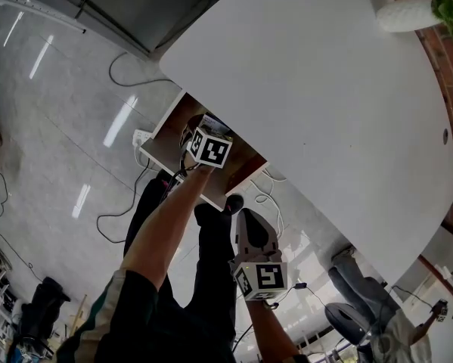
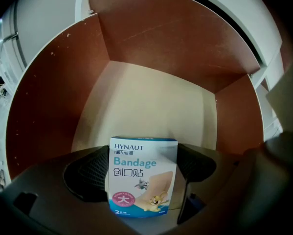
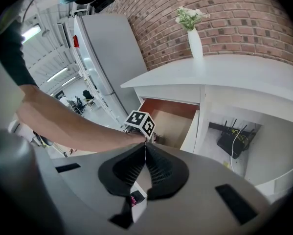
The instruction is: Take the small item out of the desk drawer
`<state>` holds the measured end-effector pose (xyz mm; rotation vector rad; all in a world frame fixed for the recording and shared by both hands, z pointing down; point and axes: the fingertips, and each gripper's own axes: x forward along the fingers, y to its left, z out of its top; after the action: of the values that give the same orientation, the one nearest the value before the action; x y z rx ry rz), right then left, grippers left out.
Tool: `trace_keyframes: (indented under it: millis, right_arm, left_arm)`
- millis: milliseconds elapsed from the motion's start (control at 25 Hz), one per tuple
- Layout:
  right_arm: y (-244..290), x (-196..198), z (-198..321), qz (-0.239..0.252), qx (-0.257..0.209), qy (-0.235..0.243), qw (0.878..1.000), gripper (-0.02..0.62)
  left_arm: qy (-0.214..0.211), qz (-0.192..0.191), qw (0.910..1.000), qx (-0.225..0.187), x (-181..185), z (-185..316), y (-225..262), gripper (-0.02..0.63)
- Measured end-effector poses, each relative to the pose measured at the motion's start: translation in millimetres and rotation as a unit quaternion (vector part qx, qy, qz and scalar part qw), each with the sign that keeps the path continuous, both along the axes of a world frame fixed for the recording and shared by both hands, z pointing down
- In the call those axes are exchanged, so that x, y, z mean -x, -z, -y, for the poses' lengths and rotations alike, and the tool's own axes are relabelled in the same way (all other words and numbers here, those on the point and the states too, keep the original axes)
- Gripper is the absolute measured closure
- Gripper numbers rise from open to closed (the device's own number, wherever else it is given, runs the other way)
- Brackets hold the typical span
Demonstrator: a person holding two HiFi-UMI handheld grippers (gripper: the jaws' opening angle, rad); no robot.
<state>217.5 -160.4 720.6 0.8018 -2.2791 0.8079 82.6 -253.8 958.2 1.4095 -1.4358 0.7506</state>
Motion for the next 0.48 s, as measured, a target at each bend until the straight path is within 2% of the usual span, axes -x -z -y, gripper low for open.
trace_keyframes:
  millis: [120, 480]
  right_arm:
    - [3, 2, 0, 0.002, -0.004, 0.000, 1.000, 0.571]
    - [16, 10, -4, 0.011, -0.013, -0.005, 1.000, 0.571]
  left_arm:
    - [0.007, -0.003, 1.0000, -0.004, 5, 2, 4, 0.173]
    - [-0.009, 0.003, 0.9995, -0.029, 8, -2, 39, 0.173]
